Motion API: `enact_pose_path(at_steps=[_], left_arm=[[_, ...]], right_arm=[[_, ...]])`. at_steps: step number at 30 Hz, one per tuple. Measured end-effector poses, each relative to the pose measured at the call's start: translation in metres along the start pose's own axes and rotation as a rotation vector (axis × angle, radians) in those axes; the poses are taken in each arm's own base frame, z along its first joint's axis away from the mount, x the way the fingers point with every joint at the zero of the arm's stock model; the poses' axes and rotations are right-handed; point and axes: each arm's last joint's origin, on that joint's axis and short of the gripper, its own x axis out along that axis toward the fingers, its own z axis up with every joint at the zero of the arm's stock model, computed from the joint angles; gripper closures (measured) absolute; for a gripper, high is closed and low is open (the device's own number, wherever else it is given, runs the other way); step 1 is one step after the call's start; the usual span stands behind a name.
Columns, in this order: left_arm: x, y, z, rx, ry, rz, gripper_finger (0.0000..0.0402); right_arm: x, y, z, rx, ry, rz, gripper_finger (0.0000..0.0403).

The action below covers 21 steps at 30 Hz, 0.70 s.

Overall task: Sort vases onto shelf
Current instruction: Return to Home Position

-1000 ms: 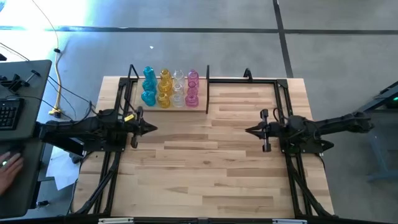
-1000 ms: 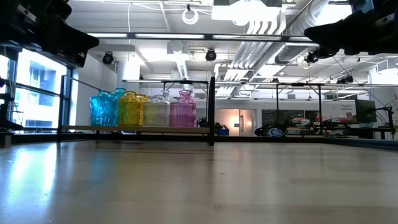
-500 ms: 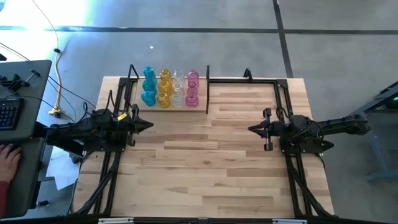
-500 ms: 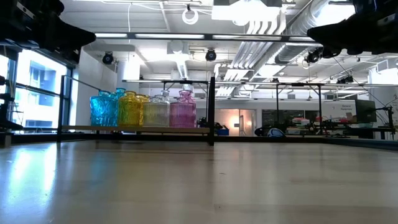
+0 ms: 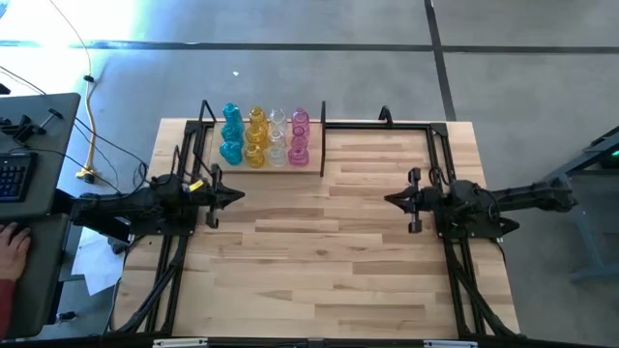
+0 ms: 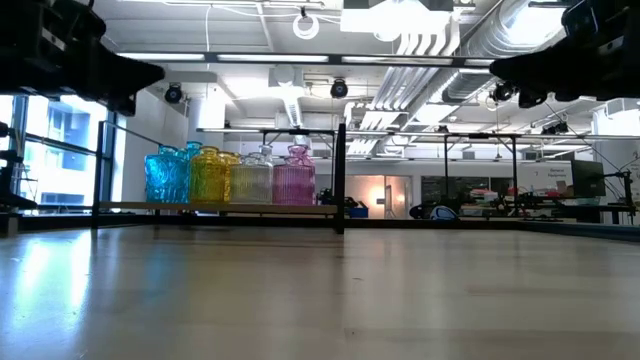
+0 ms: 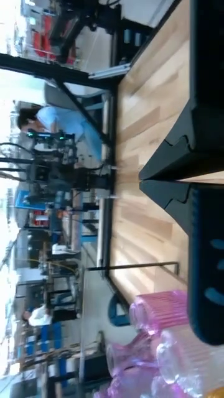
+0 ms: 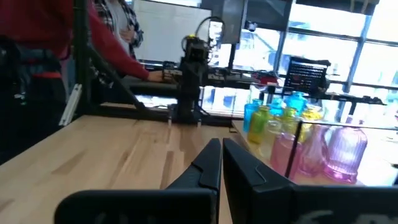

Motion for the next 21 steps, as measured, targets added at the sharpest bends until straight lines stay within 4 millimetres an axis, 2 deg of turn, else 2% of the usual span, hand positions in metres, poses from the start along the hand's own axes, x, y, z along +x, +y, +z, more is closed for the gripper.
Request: enact_pose_path(at_steps=[7, 11, 21], left_arm=[[-0.001, 0.001, 0.011, 0.025, -0.113, 0.025, 0.0401], [0.0, 0.002, 0.004, 0.024, -0.045, 0.076, 0.0401], [0.0, 0.002, -0.003, 0.018, 0.035, 0.08, 0.0401]], right_arm=[[0.0, -0.007, -0.001, 0.014, 0.017, -0.11, 0.0403], [-0.001, -0.01, -0.007, 0.03, 0.08, -0.174, 0.0403], [-0.001, -0.011, -0.011, 0.019, 0.116, -0.186, 0.0403]])
